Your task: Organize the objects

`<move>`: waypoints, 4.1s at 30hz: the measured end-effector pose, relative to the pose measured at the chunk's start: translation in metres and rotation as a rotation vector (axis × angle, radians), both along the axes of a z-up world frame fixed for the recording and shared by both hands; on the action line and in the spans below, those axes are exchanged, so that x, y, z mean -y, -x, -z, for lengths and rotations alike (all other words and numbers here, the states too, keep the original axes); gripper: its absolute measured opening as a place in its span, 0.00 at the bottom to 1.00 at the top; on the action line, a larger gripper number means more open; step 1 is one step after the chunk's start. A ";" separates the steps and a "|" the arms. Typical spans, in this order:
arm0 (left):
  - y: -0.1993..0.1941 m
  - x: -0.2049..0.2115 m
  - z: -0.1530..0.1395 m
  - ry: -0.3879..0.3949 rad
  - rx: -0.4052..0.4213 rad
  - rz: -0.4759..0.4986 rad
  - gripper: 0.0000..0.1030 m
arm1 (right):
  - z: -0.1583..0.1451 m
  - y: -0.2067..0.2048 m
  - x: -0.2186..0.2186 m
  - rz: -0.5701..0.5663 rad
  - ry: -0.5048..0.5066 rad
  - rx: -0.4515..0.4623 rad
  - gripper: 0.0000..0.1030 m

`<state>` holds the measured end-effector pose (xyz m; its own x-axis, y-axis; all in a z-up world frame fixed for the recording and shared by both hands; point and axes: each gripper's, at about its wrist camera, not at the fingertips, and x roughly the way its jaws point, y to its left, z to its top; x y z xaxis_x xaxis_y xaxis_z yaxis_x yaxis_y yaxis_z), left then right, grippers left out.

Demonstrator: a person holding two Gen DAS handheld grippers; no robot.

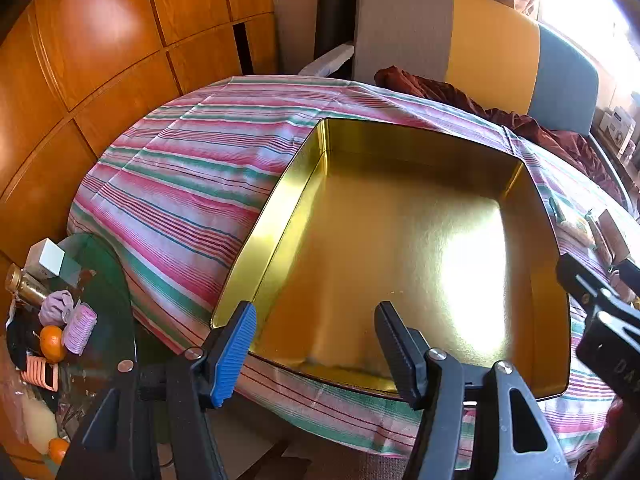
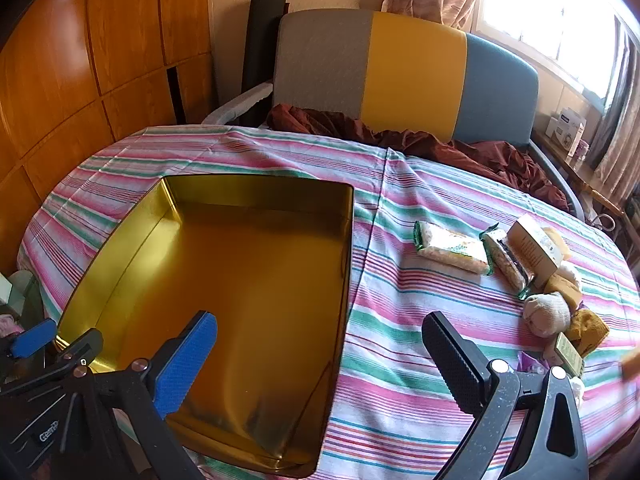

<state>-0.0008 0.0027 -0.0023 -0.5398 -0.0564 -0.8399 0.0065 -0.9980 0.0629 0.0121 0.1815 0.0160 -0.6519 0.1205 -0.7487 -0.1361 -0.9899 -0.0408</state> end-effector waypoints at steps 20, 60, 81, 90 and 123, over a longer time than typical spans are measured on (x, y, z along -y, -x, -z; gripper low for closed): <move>-0.007 -0.039 0.007 -0.029 0.052 0.128 0.61 | -0.017 -0.027 -0.089 0.051 0.014 -0.067 1.00; -0.054 -0.185 -0.006 -0.318 0.112 0.698 0.61 | 0.063 -0.145 -0.266 0.311 0.369 -0.076 0.75; -0.045 -0.261 0.001 -0.336 0.151 0.848 0.71 | 0.078 -0.137 -0.269 0.316 0.219 0.033 0.38; -0.034 -0.328 0.022 -0.373 0.178 0.919 0.76 | 0.081 -0.152 -0.274 0.348 0.208 0.025 0.38; -0.036 -0.270 0.022 -0.415 0.049 0.900 0.43 | 0.083 -0.150 -0.257 0.373 0.126 0.030 0.39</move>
<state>0.0351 0.2723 -0.0246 -0.2015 0.6611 -0.7227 -0.7576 -0.5729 -0.3127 0.1626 0.4390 -0.0665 -0.5584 0.2512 -0.7906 -0.4882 -0.8701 0.0683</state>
